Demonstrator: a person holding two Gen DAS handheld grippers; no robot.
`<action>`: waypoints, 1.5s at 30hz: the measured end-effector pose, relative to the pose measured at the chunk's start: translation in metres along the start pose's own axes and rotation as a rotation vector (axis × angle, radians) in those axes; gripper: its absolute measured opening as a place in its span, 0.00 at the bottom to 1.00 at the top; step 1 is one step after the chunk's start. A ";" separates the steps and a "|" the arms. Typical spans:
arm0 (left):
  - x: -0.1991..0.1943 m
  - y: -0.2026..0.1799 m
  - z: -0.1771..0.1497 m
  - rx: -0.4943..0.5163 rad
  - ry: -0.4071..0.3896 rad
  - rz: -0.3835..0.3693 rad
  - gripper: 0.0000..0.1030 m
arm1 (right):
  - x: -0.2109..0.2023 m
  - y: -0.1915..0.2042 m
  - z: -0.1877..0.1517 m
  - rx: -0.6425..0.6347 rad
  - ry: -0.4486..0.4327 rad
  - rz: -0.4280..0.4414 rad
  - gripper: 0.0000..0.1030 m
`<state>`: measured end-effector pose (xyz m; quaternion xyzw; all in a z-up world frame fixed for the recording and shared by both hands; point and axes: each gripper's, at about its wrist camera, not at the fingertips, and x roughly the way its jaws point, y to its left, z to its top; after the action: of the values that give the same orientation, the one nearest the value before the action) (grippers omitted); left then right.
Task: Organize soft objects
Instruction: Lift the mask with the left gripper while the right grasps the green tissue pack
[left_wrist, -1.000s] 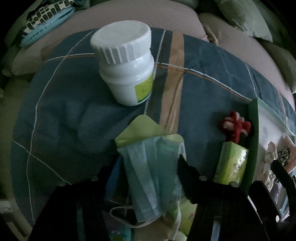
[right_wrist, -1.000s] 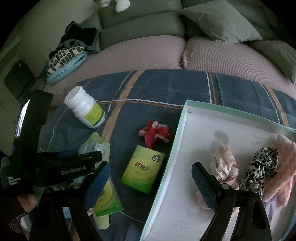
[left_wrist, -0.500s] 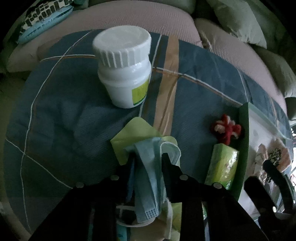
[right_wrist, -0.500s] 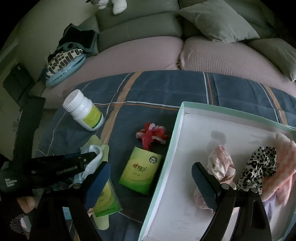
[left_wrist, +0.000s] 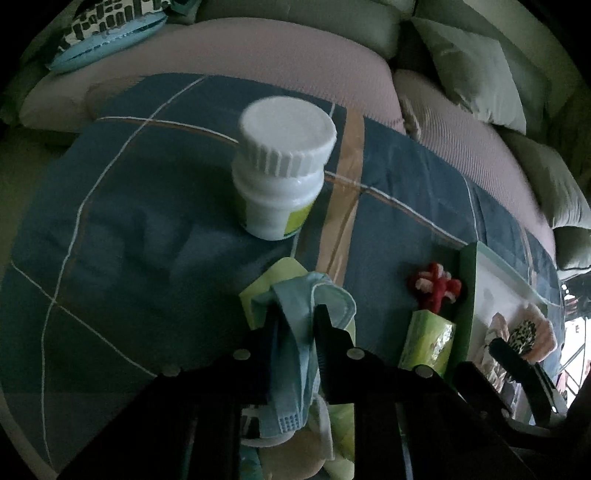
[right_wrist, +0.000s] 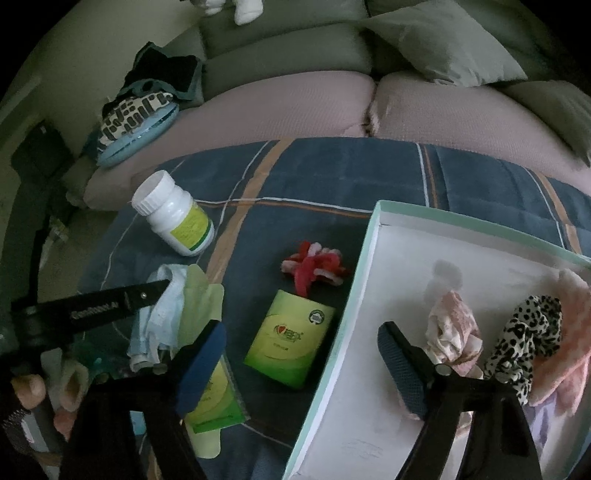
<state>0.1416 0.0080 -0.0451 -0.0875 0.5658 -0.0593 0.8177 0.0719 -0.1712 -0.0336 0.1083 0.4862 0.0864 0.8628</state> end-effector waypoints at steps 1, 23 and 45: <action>-0.002 0.001 -0.001 -0.005 -0.005 -0.003 0.18 | 0.001 0.001 0.000 -0.006 0.001 0.003 0.82; -0.021 0.021 0.000 -0.066 -0.045 -0.069 0.18 | 0.028 0.027 -0.005 -0.077 0.102 -0.042 0.63; -0.024 0.028 0.001 -0.086 -0.053 -0.088 0.18 | 0.055 0.046 0.007 -0.111 0.154 -0.166 0.64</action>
<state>0.1340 0.0399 -0.0291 -0.1490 0.5414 -0.0683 0.8246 0.1038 -0.1139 -0.0627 0.0128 0.5529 0.0498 0.8317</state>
